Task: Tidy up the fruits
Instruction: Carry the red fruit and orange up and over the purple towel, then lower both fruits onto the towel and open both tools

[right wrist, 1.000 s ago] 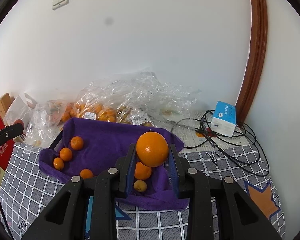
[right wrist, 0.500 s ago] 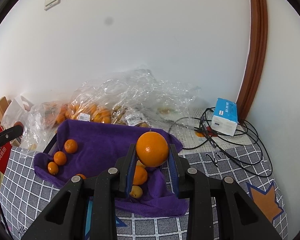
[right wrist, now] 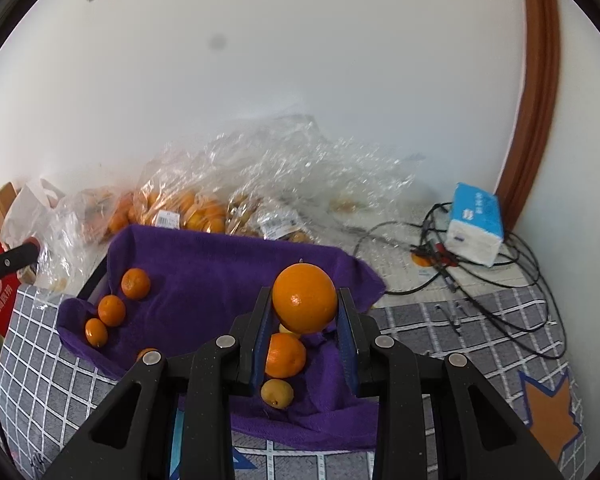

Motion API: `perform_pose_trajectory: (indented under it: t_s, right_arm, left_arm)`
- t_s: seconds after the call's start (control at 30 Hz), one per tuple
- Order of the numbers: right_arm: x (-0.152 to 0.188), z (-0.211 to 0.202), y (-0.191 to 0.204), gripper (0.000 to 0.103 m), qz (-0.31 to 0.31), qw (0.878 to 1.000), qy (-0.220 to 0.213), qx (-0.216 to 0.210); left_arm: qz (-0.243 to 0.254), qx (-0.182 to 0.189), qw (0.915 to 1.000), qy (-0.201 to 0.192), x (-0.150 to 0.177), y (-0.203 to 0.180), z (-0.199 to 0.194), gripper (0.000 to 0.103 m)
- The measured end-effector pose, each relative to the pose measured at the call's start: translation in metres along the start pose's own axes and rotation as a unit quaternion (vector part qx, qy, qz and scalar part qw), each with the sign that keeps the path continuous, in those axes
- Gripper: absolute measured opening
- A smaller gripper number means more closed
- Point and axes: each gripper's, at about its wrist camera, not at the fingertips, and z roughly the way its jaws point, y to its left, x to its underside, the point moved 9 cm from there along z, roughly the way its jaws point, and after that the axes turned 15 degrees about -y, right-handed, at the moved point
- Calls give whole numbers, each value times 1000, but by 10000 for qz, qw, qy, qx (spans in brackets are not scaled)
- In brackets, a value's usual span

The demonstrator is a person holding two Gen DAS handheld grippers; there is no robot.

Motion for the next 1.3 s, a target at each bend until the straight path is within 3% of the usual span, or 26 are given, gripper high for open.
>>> perform_pose_trajectory:
  t_s: [0.3,0.73,1.07,1.3]
  right_arm:
    - [30,53,29,31,-200,9983,418,-352]
    - [58,95,57,31,-499,9917,952,-701]
    - [59,93,56,32,-589,9906,992,-736]
    - [49,74,46,37,-603,9929,761,-692]
  left_arm:
    - [-40,-139,9995,267,17,26,22,22]
    - [-182,67,9975,684,43,23,57,22]
    - [-92,298,9957,872,58,-6,80,22]
    - [29,330,9940,1038,69,-21,90,22]
